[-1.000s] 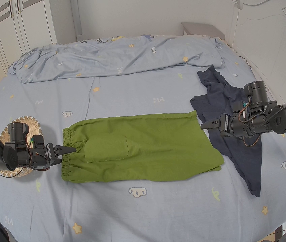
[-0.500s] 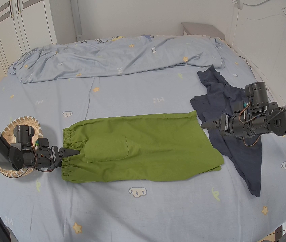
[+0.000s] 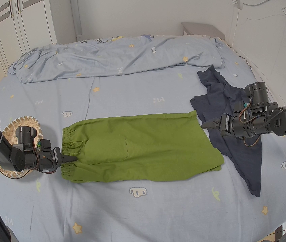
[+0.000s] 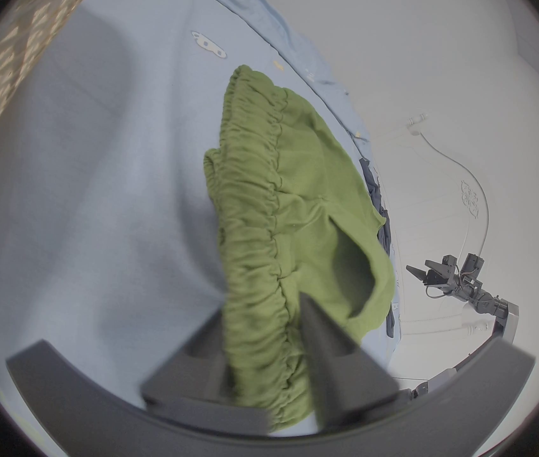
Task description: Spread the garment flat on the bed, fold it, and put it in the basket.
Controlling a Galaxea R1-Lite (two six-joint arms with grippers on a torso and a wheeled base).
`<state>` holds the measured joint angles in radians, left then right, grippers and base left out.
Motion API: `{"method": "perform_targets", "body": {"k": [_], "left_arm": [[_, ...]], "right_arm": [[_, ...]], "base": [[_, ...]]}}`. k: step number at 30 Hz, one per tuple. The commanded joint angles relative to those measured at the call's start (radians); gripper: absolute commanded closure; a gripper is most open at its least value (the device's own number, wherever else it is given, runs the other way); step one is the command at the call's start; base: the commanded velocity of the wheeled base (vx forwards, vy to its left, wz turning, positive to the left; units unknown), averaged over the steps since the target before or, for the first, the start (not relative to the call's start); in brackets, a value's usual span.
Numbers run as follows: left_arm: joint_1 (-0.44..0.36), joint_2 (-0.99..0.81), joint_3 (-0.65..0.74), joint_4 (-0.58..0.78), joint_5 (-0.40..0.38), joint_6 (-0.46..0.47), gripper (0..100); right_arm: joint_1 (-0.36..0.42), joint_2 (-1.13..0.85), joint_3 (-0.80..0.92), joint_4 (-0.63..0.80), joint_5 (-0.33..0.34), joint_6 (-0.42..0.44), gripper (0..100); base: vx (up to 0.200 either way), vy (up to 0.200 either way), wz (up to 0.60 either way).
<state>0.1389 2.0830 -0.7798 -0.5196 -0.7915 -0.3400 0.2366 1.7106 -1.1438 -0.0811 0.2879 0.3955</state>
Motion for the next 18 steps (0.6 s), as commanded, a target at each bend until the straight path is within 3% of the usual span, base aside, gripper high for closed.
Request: {"method": "perform_targets", "body": {"k": [1, 14, 18], "left_arm": [[0.018, -0.034, 0.02, -0.002, -0.002, 0.001, 100], [0.05, -0.161, 0.039, 0.061, -0.006, 0.004, 100], [0.07, -0.231, -0.003, 0.182, -0.005, 0.007, 100]], "right_arm": [[0.001, 0.0, -0.001, 0.0, 0.001, 0.0, 0], [0.001, 0.0, -0.001, 0.0, 0.002, 0.0, 0], [-0.002, 0.0, -0.001, 0.001, 0.004, -0.001, 0]], "base": [[0.0, 0.0, 0.0], [0.0, 0.0, 0.0], [0.0, 0.0, 0.0]]}}
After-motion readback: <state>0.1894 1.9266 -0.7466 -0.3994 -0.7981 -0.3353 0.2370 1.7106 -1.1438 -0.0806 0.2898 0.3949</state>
